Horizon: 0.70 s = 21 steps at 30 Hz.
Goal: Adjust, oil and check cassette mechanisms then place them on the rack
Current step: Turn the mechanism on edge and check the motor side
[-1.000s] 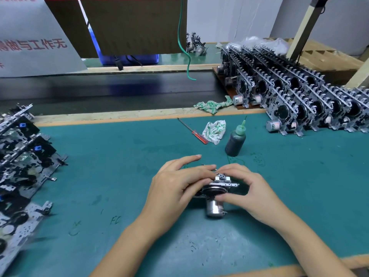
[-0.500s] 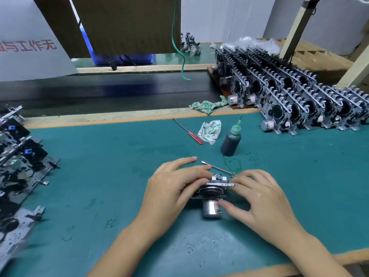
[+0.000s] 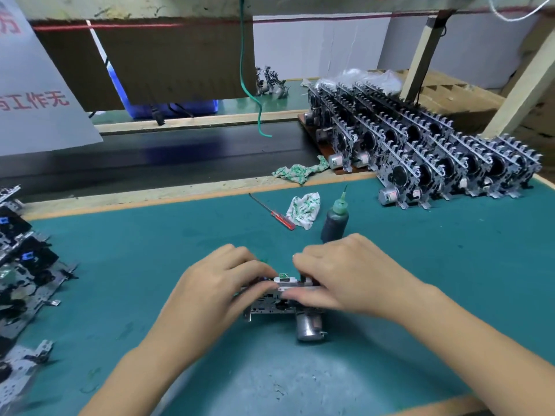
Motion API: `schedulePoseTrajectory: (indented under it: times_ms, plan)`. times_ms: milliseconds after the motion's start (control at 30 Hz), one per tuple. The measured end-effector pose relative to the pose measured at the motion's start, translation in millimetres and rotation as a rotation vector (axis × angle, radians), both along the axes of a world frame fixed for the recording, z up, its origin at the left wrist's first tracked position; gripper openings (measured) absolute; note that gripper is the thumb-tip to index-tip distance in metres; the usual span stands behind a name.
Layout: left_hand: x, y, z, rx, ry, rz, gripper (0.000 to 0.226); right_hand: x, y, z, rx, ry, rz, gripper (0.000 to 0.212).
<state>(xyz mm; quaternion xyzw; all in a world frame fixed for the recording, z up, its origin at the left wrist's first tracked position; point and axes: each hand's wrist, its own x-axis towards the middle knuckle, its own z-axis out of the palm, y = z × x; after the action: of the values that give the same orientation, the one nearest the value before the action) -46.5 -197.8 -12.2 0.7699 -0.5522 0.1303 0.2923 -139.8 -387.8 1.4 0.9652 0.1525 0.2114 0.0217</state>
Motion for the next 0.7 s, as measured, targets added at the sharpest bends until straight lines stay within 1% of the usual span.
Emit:
schedulePoseTrajectory:
  times_ms: [67,133,267,400,467,567,700]
  plan:
    - [3.4,-4.3,4.1,0.054,-0.016,-0.068,0.033,-2.7,-2.1,-0.8,-0.022,-0.030,0.027,0.040]
    - [7.0,-14.0,10.6,0.099,-0.058,-0.137,0.033,-8.2,-7.2,-1.6,0.003,-0.056,0.014,0.038]
    - [6.8,-54.6,32.5,0.120,-0.092,-0.290,0.033,-31.5,-33.2,5.8,0.153,-0.091,-0.083,0.039]
    - [-6.8,-125.4,56.4,0.103,-0.082,-0.414,0.023,-68.1,-79.0,26.8,0.275,-0.127,-0.276,0.042]
    - [-18.5,-168.4,65.0,0.107,-0.033,-0.437,0.016,-86.8,-104.8,34.4,0.315,-0.158,-0.392,0.042]
    - [-38.3,-236.3,68.7,0.121,0.005,-0.451,0.016,-112.8,-148.8,34.6,0.374,-0.185,-0.534,0.043]
    - [-60.2,-323.1,69.6,0.180,-0.038,-0.469,0.018,-136.2,-210.6,25.3,0.345,-0.201,-0.737,0.043]
